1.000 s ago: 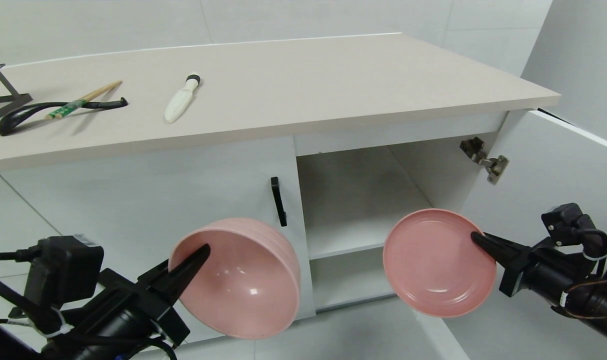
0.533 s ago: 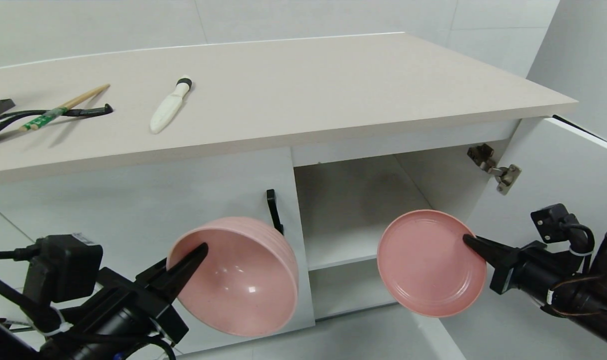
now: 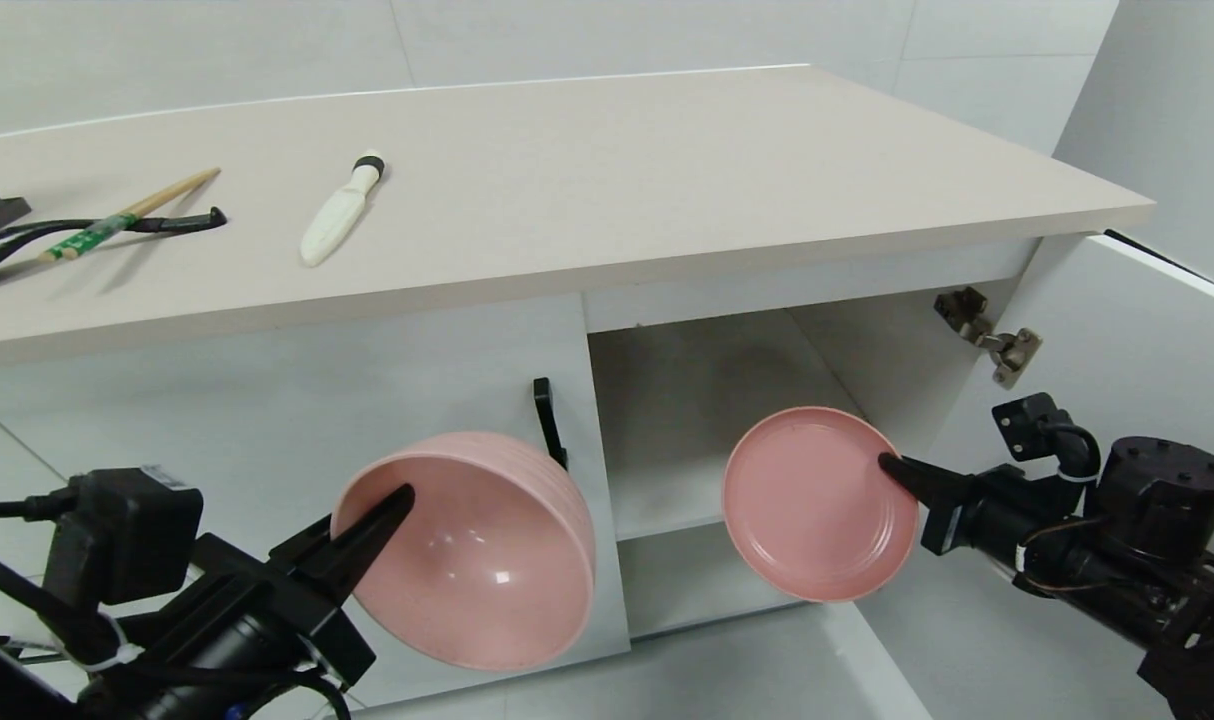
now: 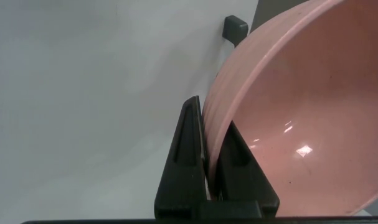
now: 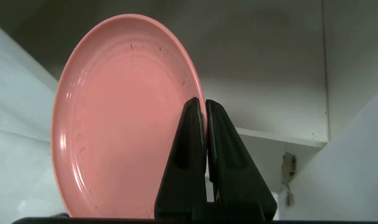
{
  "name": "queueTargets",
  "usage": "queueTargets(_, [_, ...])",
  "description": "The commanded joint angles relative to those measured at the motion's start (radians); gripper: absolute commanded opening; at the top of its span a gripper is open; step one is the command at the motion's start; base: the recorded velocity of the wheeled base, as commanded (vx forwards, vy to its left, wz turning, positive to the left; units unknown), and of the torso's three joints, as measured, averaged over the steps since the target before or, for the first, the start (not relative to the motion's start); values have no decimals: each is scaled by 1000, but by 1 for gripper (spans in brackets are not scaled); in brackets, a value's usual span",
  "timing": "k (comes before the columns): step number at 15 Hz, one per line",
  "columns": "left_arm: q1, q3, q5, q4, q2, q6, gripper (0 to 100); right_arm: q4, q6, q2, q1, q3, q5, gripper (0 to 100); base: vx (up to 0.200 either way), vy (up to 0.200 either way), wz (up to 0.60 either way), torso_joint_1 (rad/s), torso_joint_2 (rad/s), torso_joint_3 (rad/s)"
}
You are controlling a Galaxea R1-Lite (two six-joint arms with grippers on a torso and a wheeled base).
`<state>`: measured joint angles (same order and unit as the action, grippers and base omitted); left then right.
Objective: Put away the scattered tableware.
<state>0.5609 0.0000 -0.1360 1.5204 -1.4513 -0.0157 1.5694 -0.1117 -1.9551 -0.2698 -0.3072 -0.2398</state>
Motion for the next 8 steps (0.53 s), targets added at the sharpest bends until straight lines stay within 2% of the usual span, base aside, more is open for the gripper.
queueTargets(1, [-15, 0, -1, -13, 23, -1, 0, 1, -39, -56, -11, -47, -1, 0, 0, 0, 0, 0, 0, 0])
queueTargets(2, [-25, 0, -1, -34, 34, 0, 0, 1, -40, -73, -12, -55, -1, 0, 200, 0, 0, -2, 7, -2])
queueTargets(8, [-22, 0, 3, -51, 55, 2, 0, 1, -40, -97, -22, -58, 0, 0, 0, 0, 0, 0, 0, 0])
